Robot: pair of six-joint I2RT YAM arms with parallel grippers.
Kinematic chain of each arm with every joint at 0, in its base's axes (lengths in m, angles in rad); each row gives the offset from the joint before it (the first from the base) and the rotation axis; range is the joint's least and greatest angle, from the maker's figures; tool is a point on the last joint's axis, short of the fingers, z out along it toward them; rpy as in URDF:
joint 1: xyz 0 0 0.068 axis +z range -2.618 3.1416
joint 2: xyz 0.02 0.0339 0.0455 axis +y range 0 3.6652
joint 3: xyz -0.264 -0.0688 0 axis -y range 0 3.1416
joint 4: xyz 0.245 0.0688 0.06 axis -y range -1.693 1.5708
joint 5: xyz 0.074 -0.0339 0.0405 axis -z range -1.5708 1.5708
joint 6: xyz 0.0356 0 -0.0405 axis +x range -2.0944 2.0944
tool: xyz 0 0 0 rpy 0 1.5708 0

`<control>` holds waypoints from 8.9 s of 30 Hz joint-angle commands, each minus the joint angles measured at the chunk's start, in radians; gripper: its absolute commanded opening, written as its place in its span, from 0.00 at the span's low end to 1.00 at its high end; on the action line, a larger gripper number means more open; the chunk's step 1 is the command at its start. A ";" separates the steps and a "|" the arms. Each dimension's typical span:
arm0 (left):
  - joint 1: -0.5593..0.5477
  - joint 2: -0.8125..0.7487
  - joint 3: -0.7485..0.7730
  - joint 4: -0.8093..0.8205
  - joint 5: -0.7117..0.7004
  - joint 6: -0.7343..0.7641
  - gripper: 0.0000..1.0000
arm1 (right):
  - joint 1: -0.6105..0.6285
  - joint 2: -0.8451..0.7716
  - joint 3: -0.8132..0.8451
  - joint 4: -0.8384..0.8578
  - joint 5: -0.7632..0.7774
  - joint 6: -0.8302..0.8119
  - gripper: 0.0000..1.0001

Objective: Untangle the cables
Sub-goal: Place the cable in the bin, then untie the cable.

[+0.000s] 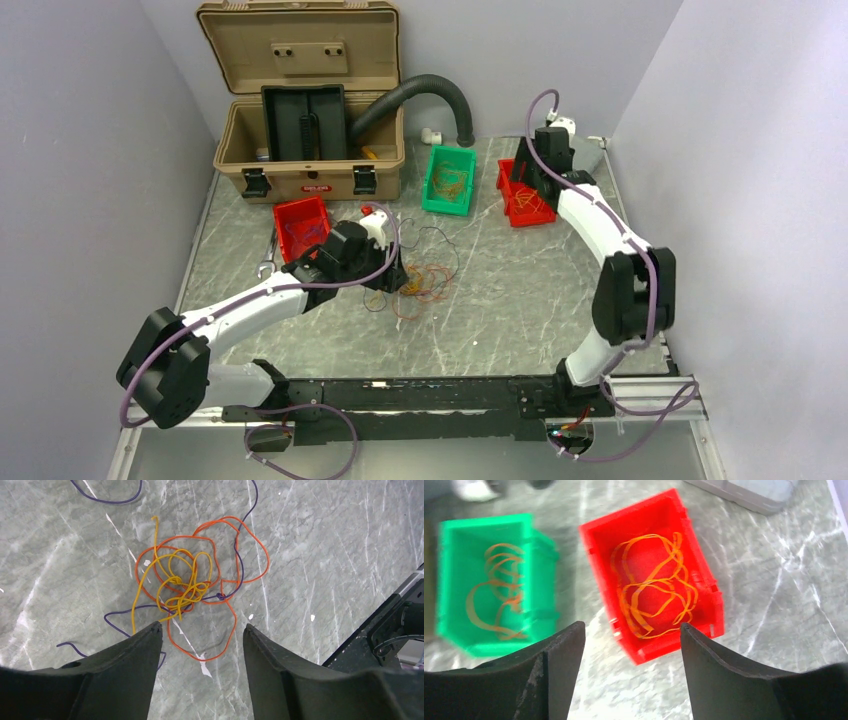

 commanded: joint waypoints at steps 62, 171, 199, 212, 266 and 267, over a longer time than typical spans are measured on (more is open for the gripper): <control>0.086 -0.096 -0.188 0.312 0.028 0.172 0.76 | 0.509 -0.470 -0.475 0.070 -0.261 0.078 0.00; 0.165 -0.354 -0.065 -0.195 -0.303 -0.090 0.00 | -0.031 -0.674 -0.286 -0.255 0.384 0.293 0.45; 0.160 -0.316 -0.068 -0.125 -0.236 -0.045 0.00 | 0.705 -0.412 -0.574 0.386 -0.566 -0.259 0.82; 0.158 -0.362 -0.031 -0.178 -0.213 -0.028 0.00 | 0.768 -0.150 -0.571 0.776 -0.565 -0.534 0.80; 0.169 -0.372 0.051 -0.342 -0.468 -0.139 0.00 | 0.512 -0.973 -1.058 0.612 0.133 0.014 0.00; 0.169 -0.366 0.045 -0.331 -0.454 -0.135 0.00 | 0.455 -0.977 -1.029 0.543 0.084 0.046 0.00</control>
